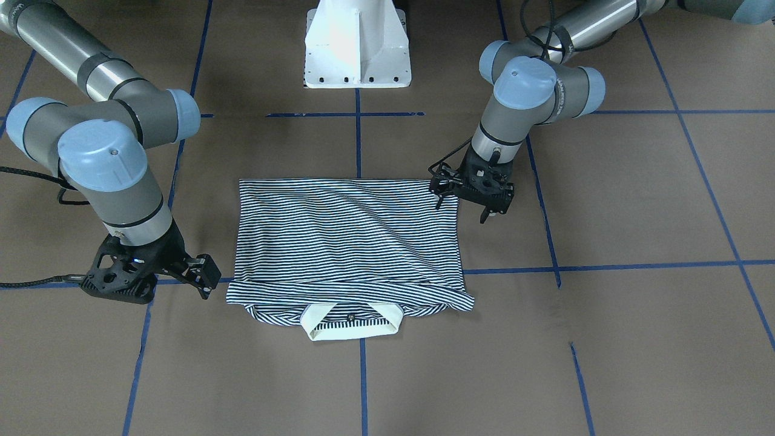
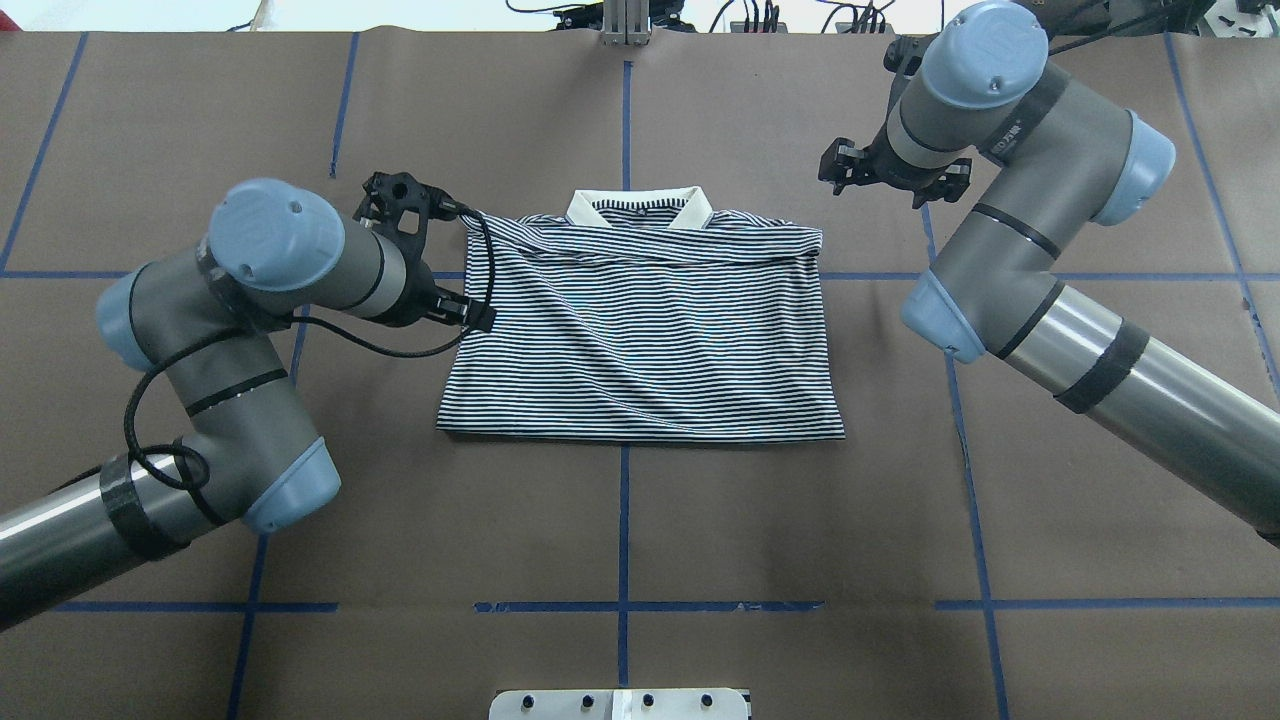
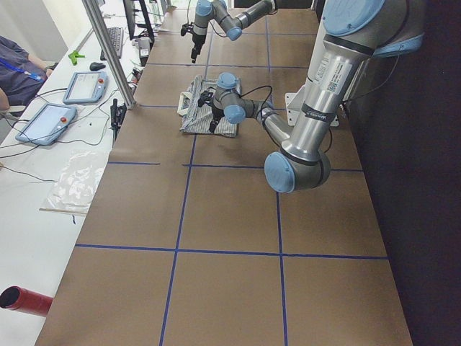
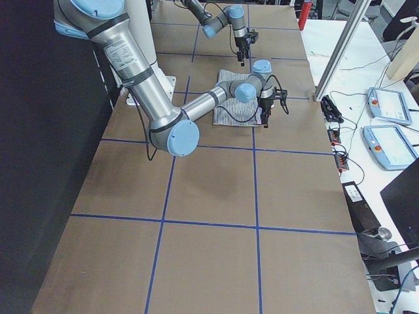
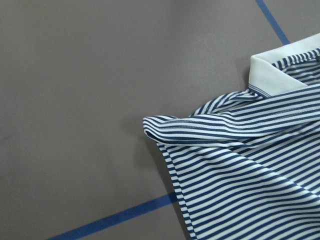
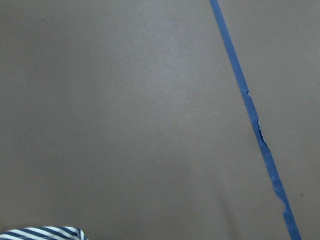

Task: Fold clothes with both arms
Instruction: 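Release the hem and raise both grippers away from the shirt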

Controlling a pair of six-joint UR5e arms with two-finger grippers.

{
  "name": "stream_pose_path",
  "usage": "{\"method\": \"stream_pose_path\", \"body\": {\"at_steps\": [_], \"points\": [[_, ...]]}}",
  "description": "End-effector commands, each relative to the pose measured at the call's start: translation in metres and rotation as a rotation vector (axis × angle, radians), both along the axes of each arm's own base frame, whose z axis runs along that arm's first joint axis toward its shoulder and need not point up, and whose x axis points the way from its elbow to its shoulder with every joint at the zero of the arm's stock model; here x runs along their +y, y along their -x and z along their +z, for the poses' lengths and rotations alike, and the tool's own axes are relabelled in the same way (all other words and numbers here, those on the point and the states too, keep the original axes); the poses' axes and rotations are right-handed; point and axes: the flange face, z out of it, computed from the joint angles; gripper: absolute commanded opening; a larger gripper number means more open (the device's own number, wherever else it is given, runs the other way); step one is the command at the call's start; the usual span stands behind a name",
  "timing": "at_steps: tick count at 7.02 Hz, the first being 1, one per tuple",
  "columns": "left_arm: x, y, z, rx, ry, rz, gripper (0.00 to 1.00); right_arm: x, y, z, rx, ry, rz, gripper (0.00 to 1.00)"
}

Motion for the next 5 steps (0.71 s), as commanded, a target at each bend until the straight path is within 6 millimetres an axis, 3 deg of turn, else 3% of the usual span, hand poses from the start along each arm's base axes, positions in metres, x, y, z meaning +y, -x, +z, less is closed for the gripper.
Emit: {"method": "stream_pose_path", "body": {"at_steps": [1,2,5], "points": [[0.057,0.002,0.012,0.029,0.113,-0.041,0.68,0.005,-0.008,-0.001,-0.011,-0.009,-0.011,1.0],[0.07,-0.012,0.015,0.023,0.134,-0.067,0.59,0.005,-0.008,-0.001,-0.01,-0.01,-0.012,1.0],[0.07,-0.016,0.019,0.016,0.149,-0.076,0.57,0.005,-0.009,-0.001,-0.009,-0.011,-0.009,1.0]]}}
